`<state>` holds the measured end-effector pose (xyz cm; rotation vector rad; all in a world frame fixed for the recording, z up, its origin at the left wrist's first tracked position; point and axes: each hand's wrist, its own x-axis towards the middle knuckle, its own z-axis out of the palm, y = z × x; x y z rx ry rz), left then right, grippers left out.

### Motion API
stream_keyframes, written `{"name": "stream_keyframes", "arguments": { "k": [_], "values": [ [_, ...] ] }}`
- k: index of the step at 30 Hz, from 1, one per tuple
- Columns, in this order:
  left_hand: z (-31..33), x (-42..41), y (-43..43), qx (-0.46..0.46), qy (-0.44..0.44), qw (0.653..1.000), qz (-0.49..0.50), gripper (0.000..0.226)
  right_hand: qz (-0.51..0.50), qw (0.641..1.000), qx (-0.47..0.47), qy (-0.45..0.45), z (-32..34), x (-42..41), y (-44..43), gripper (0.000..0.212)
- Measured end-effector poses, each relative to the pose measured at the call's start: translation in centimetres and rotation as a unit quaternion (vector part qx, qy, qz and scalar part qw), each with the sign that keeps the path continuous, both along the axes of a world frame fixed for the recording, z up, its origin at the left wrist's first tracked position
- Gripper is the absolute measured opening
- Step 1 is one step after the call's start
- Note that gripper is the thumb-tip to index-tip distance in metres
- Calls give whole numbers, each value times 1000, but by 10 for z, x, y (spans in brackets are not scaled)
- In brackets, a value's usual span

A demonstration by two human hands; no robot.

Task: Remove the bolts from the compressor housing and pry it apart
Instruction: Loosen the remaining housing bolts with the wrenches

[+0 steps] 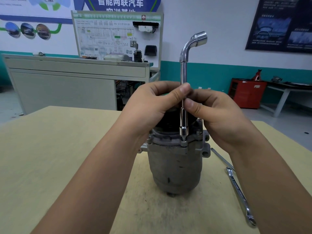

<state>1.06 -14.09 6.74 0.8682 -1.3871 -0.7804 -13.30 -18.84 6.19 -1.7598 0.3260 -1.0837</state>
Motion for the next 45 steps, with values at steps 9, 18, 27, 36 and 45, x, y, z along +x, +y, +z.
{"name": "stream_keyframes", "arguments": {
  "k": [9,18,27,36,45],
  "values": [
    [-1,-4,1,-5,10,1000,21,17,-8,1000,-9,15,-1,1,1,23],
    [1,-1,4,0,-6,1000,23,15,-19,1000,-15,12,0,0,3,24],
    [1,3,3,0,6,999,-40,19,-3,1000,-3,27,1,-1,2,22],
    [1,2,2,-12,1,1000,-12,12,-15,999,-14,50,2,-2,4,30],
    [-1,2,1,-5,5,1000,22,12,-35,999,-21,31,-2,1,3,24]
  ]
}}
